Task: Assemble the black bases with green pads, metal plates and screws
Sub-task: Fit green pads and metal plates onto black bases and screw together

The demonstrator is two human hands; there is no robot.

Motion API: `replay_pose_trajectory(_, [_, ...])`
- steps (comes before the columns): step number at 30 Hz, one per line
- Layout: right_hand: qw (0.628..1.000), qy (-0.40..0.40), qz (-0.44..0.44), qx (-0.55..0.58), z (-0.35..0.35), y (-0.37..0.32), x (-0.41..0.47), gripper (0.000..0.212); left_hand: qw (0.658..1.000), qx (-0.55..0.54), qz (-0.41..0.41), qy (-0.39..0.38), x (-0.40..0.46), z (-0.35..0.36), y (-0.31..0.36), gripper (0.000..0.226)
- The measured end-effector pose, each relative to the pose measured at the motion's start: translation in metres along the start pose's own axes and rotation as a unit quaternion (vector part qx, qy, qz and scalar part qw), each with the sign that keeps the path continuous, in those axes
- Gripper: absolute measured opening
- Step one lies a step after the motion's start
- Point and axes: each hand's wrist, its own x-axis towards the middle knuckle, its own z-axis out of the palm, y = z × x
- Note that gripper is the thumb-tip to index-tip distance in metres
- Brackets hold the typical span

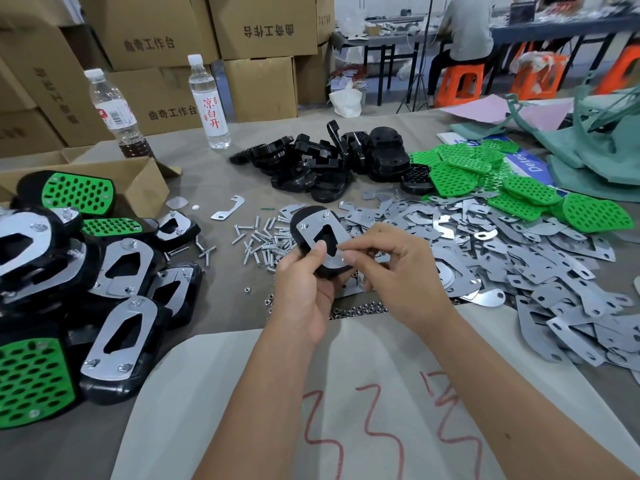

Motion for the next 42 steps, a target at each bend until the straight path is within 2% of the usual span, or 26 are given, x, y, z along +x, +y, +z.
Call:
replay_pose_trajectory(4, [0.999, 0.041, -0.009, 0.006, 0.0008, 0.0015, 0.0000, 0.016, 1.000, 0.003, 0.004, 0.021, 0.0005, 0.0016, -0.0008, 0.021])
replay_pose_trajectory(13, [1.000, 0.014, 0.019, -0.008, 0.0020, 0.0031, -0.0007, 0.019, 0.999, 0.024, -0.001, 0.039, 0.0006, 0.0014, -0.0010, 0.017])
replay_pose_trajectory(19, [0.999, 0.041, 0.012, -0.016, 0.0021, 0.0011, -0.0022, 0.014, 0.998, 0.043, 0.001, 0.036, 0.0028, 0.0026, -0.0039, 0.022])
replay_pose_trajectory(24, [0.999, 0.005, -0.002, -0.043, 0.0045, -0.0026, -0.0030, 0.010, 0.997, 0.055, 0.001, 0.049, 0.0039, 0.0006, -0.0041, 0.022])
replay_pose_trajectory(29, [0.997, 0.009, -0.008, -0.075, 0.0036, -0.0017, -0.0027, 0.012, 0.997, 0.054, -0.002, 0.047, 0.0039, 0.0011, -0.0039, 0.022])
replay_pose_trajectory(36, [1.000, -0.008, 0.017, -0.014, -0.0003, -0.0015, -0.0006, 0.014, 0.999, 0.029, -0.012, 0.039, 0.0027, 0.0000, -0.0018, 0.016])
replay_pose_trajectory(42, [0.999, -0.005, -0.001, -0.046, -0.0027, -0.0019, 0.0000, 0.011, 0.998, 0.063, 0.004, 0.028, 0.0022, -0.0006, -0.0027, 0.020])
